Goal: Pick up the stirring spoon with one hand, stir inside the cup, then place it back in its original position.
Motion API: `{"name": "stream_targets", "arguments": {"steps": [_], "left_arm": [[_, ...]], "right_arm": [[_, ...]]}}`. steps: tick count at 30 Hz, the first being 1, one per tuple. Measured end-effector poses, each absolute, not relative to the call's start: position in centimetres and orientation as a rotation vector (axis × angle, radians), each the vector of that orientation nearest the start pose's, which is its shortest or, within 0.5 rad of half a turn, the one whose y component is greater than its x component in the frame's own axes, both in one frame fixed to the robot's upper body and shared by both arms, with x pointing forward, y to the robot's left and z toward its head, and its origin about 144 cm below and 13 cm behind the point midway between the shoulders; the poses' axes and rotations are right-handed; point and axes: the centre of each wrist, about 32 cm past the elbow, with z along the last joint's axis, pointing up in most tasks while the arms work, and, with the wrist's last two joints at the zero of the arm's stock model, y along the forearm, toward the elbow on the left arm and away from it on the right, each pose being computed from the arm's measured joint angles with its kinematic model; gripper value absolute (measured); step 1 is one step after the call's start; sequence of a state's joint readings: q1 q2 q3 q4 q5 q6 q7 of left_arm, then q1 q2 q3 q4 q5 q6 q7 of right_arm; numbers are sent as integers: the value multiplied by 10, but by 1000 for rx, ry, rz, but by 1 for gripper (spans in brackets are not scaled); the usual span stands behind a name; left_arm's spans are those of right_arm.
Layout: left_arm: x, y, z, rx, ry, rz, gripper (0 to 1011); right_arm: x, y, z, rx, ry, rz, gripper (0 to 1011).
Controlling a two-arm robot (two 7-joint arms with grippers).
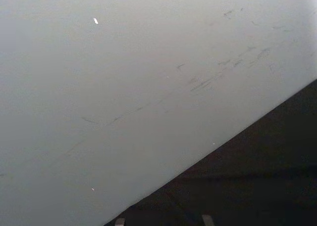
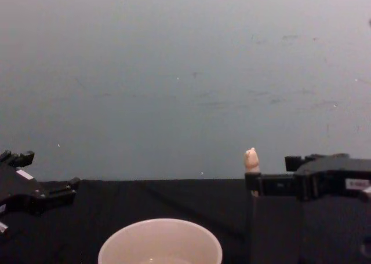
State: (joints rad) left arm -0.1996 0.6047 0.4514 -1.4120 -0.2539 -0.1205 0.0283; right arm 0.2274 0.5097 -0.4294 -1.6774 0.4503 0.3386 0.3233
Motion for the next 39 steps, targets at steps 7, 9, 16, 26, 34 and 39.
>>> {"name": "stream_targets", "arguments": {"steps": [7, 9, 16, 26, 34, 39], "left_arm": [[489, 310, 1140, 305, -285, 1248, 1001], [489, 310, 1140, 304, -285, 1248, 1001], [489, 310, 1140, 304, -285, 1248, 1001], [489, 310, 1140, 304, -285, 1248, 1001], [489, 310, 1140, 304, -285, 1248, 1001], [489, 310, 1140, 304, -285, 1248, 1001]], "right_arm": [[498, -227, 1212, -252, 96, -854, 1002], [500, -226, 1211, -251, 96, -855, 1002], [505, -220, 1209, -254, 94, -855, 1003], [507, -215, 1208, -251, 92, -851, 1002], [508, -216, 1208, -251, 91, -852, 1002], [508, -216, 1208, -251, 92, -853, 960]]}}
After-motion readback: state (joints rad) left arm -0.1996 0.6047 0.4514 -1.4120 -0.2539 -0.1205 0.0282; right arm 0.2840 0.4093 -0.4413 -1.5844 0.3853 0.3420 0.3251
